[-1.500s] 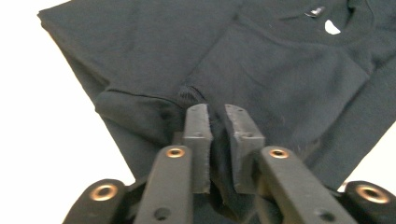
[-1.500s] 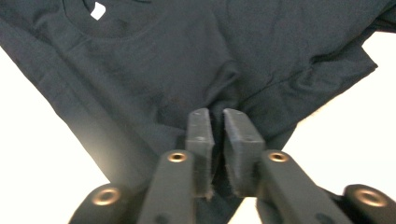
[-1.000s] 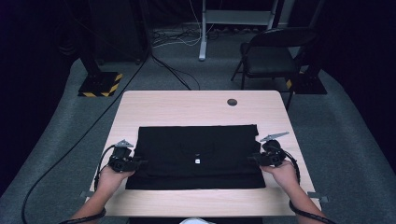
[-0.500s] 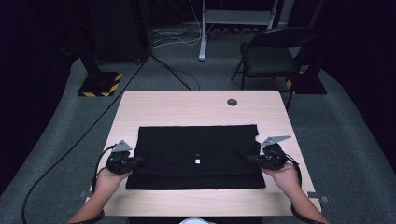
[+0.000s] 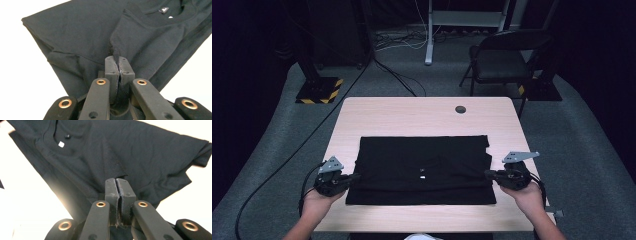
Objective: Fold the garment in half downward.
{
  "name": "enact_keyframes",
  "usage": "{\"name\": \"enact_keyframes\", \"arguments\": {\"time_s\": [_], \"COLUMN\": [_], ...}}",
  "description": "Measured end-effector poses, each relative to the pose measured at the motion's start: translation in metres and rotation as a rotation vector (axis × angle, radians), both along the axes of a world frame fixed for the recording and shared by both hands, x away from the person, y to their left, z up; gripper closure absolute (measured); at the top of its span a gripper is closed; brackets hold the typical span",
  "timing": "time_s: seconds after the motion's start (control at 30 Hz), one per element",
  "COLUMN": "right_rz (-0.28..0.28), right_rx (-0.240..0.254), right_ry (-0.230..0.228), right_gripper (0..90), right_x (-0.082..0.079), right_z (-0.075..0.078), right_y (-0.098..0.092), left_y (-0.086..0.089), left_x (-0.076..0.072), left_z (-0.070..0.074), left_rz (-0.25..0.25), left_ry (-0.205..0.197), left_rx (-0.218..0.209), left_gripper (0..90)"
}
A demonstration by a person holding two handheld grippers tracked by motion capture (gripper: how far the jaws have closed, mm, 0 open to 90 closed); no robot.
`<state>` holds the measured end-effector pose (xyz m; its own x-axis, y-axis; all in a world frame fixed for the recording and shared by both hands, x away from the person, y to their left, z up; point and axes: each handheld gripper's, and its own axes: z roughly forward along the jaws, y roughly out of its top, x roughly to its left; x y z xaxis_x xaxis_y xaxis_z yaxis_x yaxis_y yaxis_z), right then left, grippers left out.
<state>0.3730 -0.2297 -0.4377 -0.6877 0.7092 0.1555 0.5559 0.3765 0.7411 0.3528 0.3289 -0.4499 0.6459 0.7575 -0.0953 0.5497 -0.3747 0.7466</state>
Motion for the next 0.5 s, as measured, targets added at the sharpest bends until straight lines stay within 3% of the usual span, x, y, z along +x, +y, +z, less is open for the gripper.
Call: {"name": "enact_keyframes", "arguments": {"time_s": [0.07,0.1,0.2,0.27,0.37,0.5], "right_rz": [0.001,0.009,0.030,0.022,0.008,0.013], "right_rx": [0.015,0.014,-0.056,-0.085,-0.071,-0.081], "right_ry": [0.004,0.029,0.104,0.106,0.094,0.089], "right_gripper": [87.3,87.0,77.5,71.7,63.9,61.3], "right_x": [-0.002,-0.002,0.001,0.002,0.009,0.026], "right_z": [0.001,-0.002,-0.014,-0.018,-0.014,-0.015], "right_y": [-0.002,-0.002,0.003,0.005,0.008,0.018], "left_y": [0.001,0.001,-0.002,-0.004,-0.009,-0.018], "left_x": [-0.001,-0.001,0.001,0.002,0.012,0.028], "left_z": [-0.003,-0.005,-0.014,-0.015,-0.013,-0.015], "left_rz": [0.000,-0.002,-0.009,-0.008,0.021,0.023], "left_ry": [0.020,0.032,0.068,0.076,0.069,0.064], "left_rx": [-0.007,-0.003,0.024,0.033,0.042,0.066], "left_gripper": [87.8,87.7,82.0,73.4,60.4,58.2]}}
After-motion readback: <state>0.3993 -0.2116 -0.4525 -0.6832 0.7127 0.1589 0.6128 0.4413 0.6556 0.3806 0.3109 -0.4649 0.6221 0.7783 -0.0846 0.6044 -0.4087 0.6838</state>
